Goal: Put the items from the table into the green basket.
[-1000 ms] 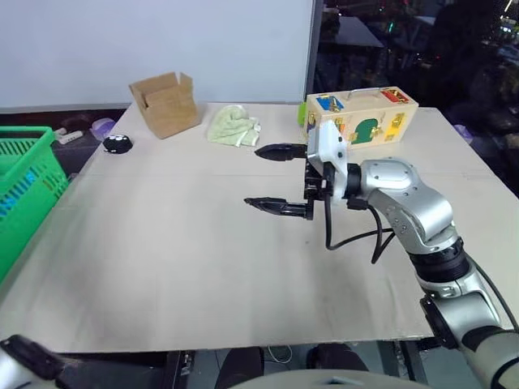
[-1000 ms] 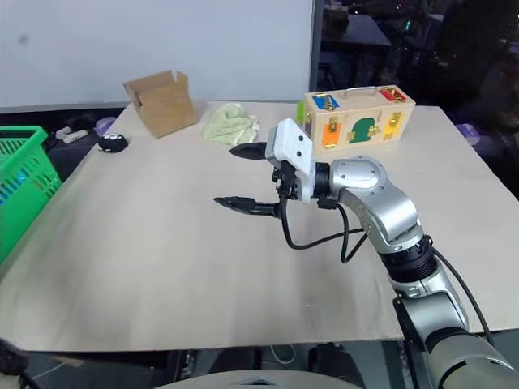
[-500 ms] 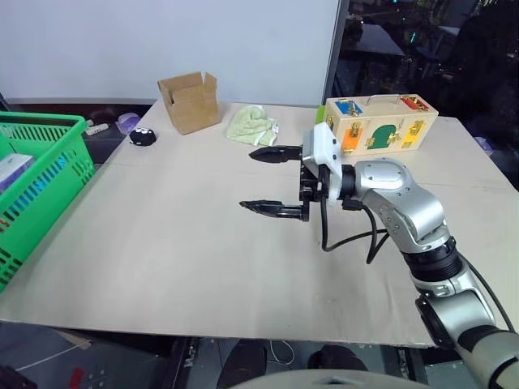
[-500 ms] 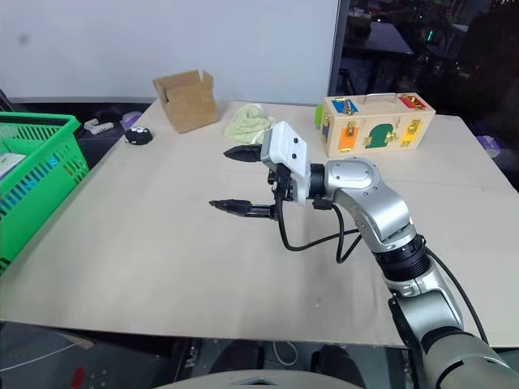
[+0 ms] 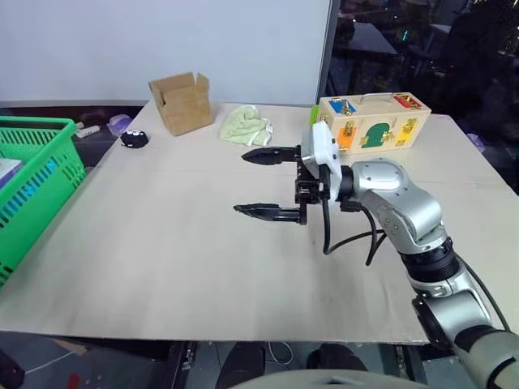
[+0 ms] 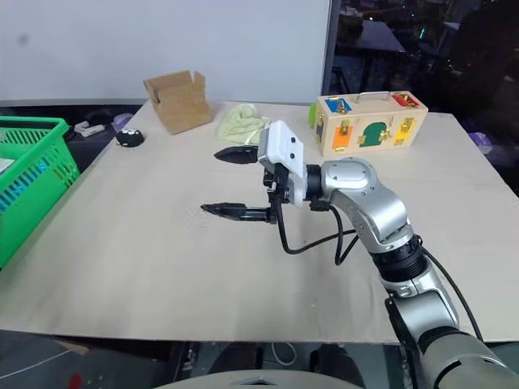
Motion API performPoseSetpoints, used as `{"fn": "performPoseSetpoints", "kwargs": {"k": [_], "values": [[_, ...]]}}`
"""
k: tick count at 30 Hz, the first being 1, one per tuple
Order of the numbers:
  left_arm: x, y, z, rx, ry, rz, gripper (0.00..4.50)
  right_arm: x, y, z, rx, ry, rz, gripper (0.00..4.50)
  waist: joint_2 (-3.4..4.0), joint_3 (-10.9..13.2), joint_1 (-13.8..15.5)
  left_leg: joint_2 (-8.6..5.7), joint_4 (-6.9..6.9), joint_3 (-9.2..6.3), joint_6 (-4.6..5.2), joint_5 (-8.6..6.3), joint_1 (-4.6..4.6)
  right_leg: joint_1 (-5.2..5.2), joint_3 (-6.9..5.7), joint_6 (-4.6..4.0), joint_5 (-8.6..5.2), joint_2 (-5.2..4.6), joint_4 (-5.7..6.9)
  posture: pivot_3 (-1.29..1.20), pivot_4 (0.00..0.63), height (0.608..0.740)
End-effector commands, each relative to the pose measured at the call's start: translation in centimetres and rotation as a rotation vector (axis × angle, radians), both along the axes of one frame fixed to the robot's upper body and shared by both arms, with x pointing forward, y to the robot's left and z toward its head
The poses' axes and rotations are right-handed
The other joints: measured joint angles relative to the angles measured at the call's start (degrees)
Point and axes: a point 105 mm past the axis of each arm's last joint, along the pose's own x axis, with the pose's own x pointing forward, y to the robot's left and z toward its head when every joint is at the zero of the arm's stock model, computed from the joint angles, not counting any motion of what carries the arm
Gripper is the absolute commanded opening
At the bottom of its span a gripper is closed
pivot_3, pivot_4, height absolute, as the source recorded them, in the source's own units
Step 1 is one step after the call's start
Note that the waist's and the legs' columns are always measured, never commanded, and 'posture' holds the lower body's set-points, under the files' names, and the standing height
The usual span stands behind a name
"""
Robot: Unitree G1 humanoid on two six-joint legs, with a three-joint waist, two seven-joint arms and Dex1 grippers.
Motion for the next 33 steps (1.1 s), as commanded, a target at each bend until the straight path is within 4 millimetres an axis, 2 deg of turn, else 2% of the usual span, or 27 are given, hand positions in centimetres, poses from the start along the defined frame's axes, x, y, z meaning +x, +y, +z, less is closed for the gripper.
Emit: {"fn": "performPoseSetpoints", "kwargs": {"k": [1, 7, 11, 18, 22, 26, 28, 29, 30, 33], "values": [[-1.1, 0.3, 4.1, 0.122, -0.057, 0.015, 2.91, 0.1, 0.1, 1.6, 0.04, -0.039, -0.017, 4.5, 0.0, 0.0, -0.1, 0.0, 0.0, 0.0, 0.0, 0.0, 0.0, 0.0, 0.0, 0.0, 0.0, 0.0, 0.0, 0.18, 0.0, 0.74], [-3.4, 1.2, 3.7, 0.115, -0.069, 0.085, 2.91, -0.7, 0.3, 1.6, 0.048, -0.041, 0.026, 4.5, 0.0, 0.0, -0.2, 0.02, -0.06, 0.0, 0.0, -0.01, -0.07, -0.1, -0.01, -0.01, 0.0, -0.02, 0.0, 0.19, 0.0, 0.74], [-4.0, 1.1, 2.9, 0.098, -0.071, 0.088, 2.91, -0.9, 0.3, 1.5, 0.048, -0.041, 0.044, 4.5, -0.01, 0.0, 0.0, 0.02, -0.06, 0.01, 0.0, -0.01, -0.06, -0.09, -0.02, 0.0, 0.0, -0.04, 0.0, 0.19, 0.0, 0.74], [-3.5, 0.5, 2.9, 0.1, -0.083, 0.063, 2.91, -0.6, 0.5, 1.8, 0.069, -0.041, 0.022, 4.5, -0.05, 0.0, 0.2, 0.02, -0.03, -0.03, 0.0, 0.0, -0.03, -0.04, -0.07, -0.01, 0.0, -0.05, 0.02, 0.18, 0.0, 0.74], [-2.0, 0.0, 3.5, 0.115, -0.077, 0.005, 2.91, -0.9, 0.8, 2.1, 0.097, -0.031, 0.025, 4.5, -0.07, 0.0, 0.2, 0.02, -0.03, -0.03, 0.0, 0.0, -0.04, -0.04, -0.07, -0.01, 0.0, -0.04, 0.0, 0.16, 0.0, 0.74], [-1.7, 0.1, 3.3, 0.11, -0.057, -0.012, 2.91, -1.0, 0.9, 2.2, 0.101, -0.033, 0.027, 4.5, -0.06, 0.0, -0.1, 0.02, -0.03, -0.01, 0.0, 0.0, -0.05, -0.05, -0.07, -0.01, 0.01, -0.03, 0.0, 0.15, 0.0, 0.74], [-1.6, 0.0, 3.2, 0.119, -0.048, -0.022, 3.96, -1.1, 0.9, 2.2, 0.103, -0.034, 0.027, 4.5, -0.06, 0.0, -0.6, 0.02, -0.03, 0.03, 0.0, 0.0, -0.05, -0.06, -0.03, -0.01, 0.01, -0.04, 0.0, 0.14, 0.0, 0.74], [-1.6, 0.0, 3.3, 0.123, -0.052, -0.02, 4.31, -1.1, 0.8, 2.3, 0.104, -0.035, 0.026, 4.5, -0.06, 0.0, -0.7, 0.02, -0.04, 0.01, -0.01, 0.0, -0.05, -0.06, -0.03, -0.01, 0.01, -0.03, 0.0, 0.14, 0.0, 0.74], [-1.6, 0.0, 3.3, 0.128, -0.057, -0.018, 4.47, -1.1, 0.8, 2.3, 0.105, -0.036, 0.024, 4.5, -0.06, 0.0, -1.0, 0.02, -0.04, 0.0, 0.0, 0.0, -0.05, -0.06, -0.04, -0.01, 0.01, -0.03, 0.01, 0.14, 0.0, 0.74], [-1.3, -0.5, 4.0, 0.161, -0.09, -0.018, 4.47, -1.1, 0.8, 2.3, 0.107, -0.037, 0.018, 4.5, -0.04, 0.0, -1.4, 0.02, -0.04, 0.01, 0.0, 0.0, -0.02, -0.06, -0.03, -0.01, 0.01, -0.04, 0.03, 0.14, 0.0, 0.74]]}}
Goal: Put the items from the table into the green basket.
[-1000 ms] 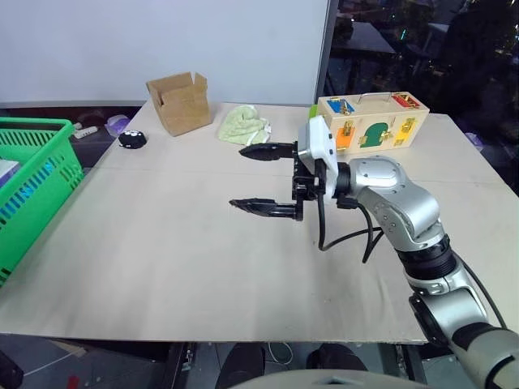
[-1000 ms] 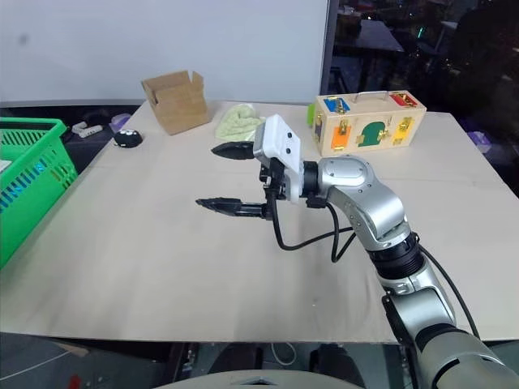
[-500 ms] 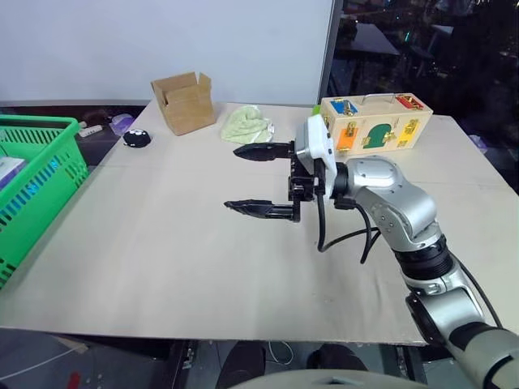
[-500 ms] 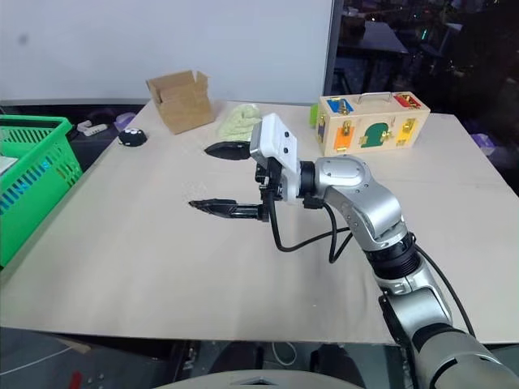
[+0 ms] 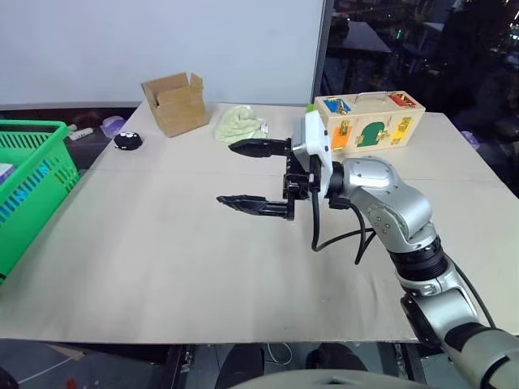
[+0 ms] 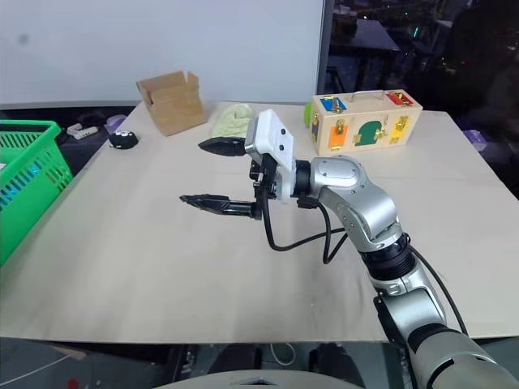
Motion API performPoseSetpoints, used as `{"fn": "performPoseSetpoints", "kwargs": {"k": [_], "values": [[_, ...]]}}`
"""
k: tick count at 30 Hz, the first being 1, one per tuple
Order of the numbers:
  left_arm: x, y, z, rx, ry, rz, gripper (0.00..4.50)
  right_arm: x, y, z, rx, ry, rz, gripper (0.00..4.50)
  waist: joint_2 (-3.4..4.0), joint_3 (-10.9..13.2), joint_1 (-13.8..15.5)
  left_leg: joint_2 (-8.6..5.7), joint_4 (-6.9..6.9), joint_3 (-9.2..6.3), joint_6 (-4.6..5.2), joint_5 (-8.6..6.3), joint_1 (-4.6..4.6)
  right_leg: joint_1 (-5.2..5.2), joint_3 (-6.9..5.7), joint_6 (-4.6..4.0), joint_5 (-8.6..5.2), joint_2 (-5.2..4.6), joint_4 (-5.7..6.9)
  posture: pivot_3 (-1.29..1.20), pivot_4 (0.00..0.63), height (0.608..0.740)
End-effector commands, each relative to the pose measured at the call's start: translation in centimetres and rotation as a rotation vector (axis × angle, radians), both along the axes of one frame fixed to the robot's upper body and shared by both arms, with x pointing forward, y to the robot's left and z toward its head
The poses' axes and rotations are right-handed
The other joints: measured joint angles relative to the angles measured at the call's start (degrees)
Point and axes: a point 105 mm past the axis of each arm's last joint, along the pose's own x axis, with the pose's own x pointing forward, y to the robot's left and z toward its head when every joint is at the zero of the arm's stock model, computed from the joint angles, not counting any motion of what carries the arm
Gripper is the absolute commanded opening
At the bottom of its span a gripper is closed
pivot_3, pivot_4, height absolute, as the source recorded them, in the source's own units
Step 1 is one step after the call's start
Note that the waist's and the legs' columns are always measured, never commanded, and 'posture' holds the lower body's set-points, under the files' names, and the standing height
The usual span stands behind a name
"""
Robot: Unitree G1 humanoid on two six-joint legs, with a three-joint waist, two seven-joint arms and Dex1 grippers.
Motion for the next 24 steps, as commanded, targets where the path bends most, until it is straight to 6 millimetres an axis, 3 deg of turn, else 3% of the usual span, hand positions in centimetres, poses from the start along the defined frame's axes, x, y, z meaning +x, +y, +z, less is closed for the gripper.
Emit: {"fn": "performPoseSetpoints", "kwargs": {"k": [1, 3, 9, 11, 16, 21, 24], "values": [[0.1, -0.9, 3.6, 0.125, -0.077, -0.001, 4.47, -0.5, -0.4, 1.2, 0.036, -0.043, -0.003, 4.5, 0.0, 0.0, -0.1, 0.0, 0.0, 0.0, 0.0, 0.0, 0.01, 0.0, 0.0, 0.0, 0.0, 0.0, 0.01, 0.14, 0.0, 0.74], [0.2, -1.4, 4.0, 0.147, -0.097, 0.001, 4.47, -0.5, -0.4, 1.2, 0.035, -0.044, -0.007, 4.5, 0.0, 0.0, -0.1, 0.0, 0.0, 0.0, 0.0, 0.0, 0.0, 0.0, 0.0, 0.0, 0.0, -0.01, 0.0, 0.14, 0.0, 0.74], [0.1, -1.7, 3.0, 0.127, -0.06, 0.009, 4.47, -0.4, -0.5, 1.1, 0.03, -0.046, -0.01, 4.5, 0.05, 0.0, -0.1, 0.0, -0.01, 0.03, 0.0, 0.0, 0.02, 0.0, 0.04, 0.0, 0.0, -0.01, 0.01, 0.14, 0.0, 0.74], [0.7, -2.8, 3.4, 0.12, -0.105, -0.056, 4.47, -0.3, -0.6, 1.0, 0.024, -0.047, -0.011, 4.5, 0.04, 0.0, -0.1, 0.0, -0.02, 0.01, 0.0, 0.0, 0.02, 0.0, 0.02, 0.0, 0.0, 0.0, 0.01, 0.14, 0.0, 0.74], [3.3, -8.0, 3.3, 0.084, -0.157, -0.329, 4.47, -0.1, -0.8, 0.8, 0.013, -0.047, -0.022, 4.5, 0.02, 0.0, 0.0, -0.04, 0.02, 0.0, 0.0, 0.0, 0.01, 0.05, 0.0, 0.0, 0.01, -0.07, -0.01, 0.13, 0.0, 0.74], [6.0, -17.7, 0.5, 0.013, -0.086, -0.746, 4.47, 0.4, -2.2, -0.4, -0.035, -0.038, -0.074, 4.5, 0.06, 0.0, -0.1, -0.07, 0.02, 0.06, 0.0, 0.0, 0.03, 0.08, 0.06, 0.01, 0.01, -0.17, -0.02, 0.12, 0.0, 0.74], [6.3, -21.4, -1.4, -0.026, -0.025, -0.866, 4.47, 0.6, -3.5, -1.7, -0.083, -0.026, -0.12, 4.5, 0.06, 0.0, -0.2, -0.08, 0.02, 0.08, 0.0, 0.0, 0.03, 0.08, 0.08, 0.01, 0.01, -0.19, -0.02, 0.1, 0.0, 0.74]]}}
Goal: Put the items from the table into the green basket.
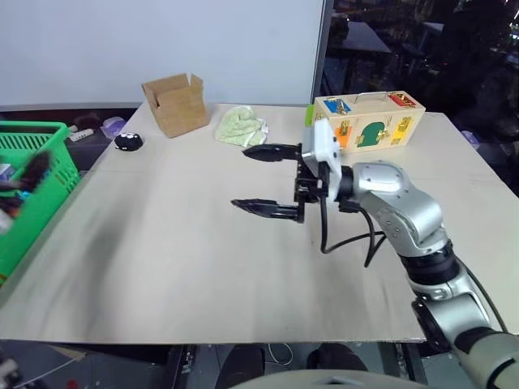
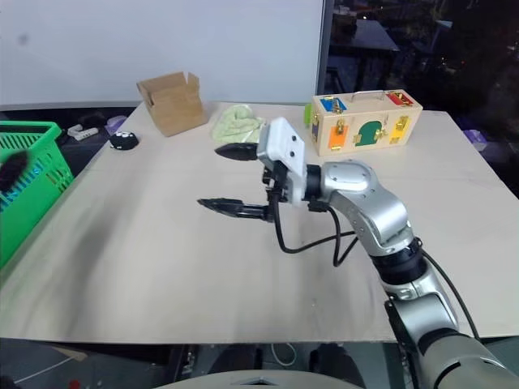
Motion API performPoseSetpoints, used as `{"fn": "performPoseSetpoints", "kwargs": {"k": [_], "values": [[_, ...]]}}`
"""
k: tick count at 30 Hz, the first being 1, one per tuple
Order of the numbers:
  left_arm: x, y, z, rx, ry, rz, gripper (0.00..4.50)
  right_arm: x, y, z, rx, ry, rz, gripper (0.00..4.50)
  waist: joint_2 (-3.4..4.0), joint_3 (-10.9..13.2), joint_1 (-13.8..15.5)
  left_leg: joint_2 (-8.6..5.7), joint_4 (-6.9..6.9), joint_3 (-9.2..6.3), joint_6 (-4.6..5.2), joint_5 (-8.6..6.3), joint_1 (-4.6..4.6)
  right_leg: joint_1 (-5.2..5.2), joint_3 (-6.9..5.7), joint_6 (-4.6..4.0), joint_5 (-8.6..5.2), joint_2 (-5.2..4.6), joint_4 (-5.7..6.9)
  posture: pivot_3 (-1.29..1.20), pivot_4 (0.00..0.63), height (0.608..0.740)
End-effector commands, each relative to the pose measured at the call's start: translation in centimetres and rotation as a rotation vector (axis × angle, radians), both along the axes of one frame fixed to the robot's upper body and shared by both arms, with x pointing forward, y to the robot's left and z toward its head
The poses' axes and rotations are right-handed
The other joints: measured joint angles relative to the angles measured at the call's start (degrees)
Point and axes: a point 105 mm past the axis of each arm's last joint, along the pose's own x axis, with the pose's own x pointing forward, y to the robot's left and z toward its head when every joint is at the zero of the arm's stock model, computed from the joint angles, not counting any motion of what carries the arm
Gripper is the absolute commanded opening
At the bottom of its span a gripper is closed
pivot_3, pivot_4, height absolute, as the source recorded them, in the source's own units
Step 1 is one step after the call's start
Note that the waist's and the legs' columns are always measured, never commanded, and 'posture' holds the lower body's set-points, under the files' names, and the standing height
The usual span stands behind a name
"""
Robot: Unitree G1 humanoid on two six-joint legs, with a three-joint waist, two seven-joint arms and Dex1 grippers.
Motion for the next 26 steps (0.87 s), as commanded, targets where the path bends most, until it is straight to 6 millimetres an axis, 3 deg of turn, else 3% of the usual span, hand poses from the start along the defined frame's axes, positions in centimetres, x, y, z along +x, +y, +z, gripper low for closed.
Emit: {"fn": "performPoseSetpoints", "kwargs": {"k": [1, 4, 9, 12, 18, 26], "values": [[0.2, -4.3, -0.2, 0.046, 0.016, -0.136, 4.47, 0.0, -1.8, -0.1, -0.022, -0.03, -0.058, 4.5, 0.02, 0.0, -0.1, 0.0, 0.0, 0.0, 0.0, 0.0, 0.0, 0.0, 0.01, 0.0, 0.0, 0.01, 0.0, 0.1, 0.0, 0.74], [0.0, -8.0, -1.8, 0.041, 0.025, -0.271, 4.47, 0.3, -3.8, -1.5, -0.074, 0.0, -0.138, 4.5, 0.11, 0.0, -0.4, 0.02, -0.01, 0.03, 0.0, 0.0, 0.03, 0.0, 0.07, 0.0, 0.0, 0.08, 0.01, 0.09, 0.0, 0.74], [-1.2, -12.0, -4.6, 0.058, 0.11, -0.405, 4.47, 0.9, -8.5, -4.7, -0.2, 0.056, -0.317, 4.5, 0.33, 0.1, -0.9, 0.03, 0.01, 0.09, 0.01, 0.0, 0.03, 0.0, 0.19, -0.01, -0.01, 0.16, -0.04, 0.06, 0.0, 0.74], [-2.3, -13.0, -6.1, 0.078, 0.164, -0.443, 4.47, 0.9, -11.0, -6.3, -0.273, 0.076, -0.41, 4.5, 0.42, 0.1, -1.4, 0.02, 0.01, 0.18, 0.02, 0.0, 0.03, 0.01, 0.31, 0.0, -0.02, 0.17, -0.08, 0.04, 0.0, 0.74], [-4.4, -13.1, -7.7, 0.083, 0.232, -0.455, 4.47, 0.3, -15.9, -8.6, -0.359, 0.152, -0.622, 4.5, 0.48, 0.1, -2.6, 0.06, 0.04, 0.35, 0.04, 0.0, 0.15, 0.01, 0.66, 0.01, -0.04, 0.35, -0.08, 0.03, 0.0, 0.74], [-4.9, -14.7, -8.8, 0.058, 0.258, -0.498, 4.47, -1.1, -18.3, -9.5, -0.327, 0.184, -0.841, 4.5, 0.52, 0.1, -2.9, 0.07, 0.08, 0.47, 0.04, 0.0, 0.35, 0.19, 0.85, 0.18, -0.2, 0.41, -0.12, 0.0, 0.0, 0.74]]}}
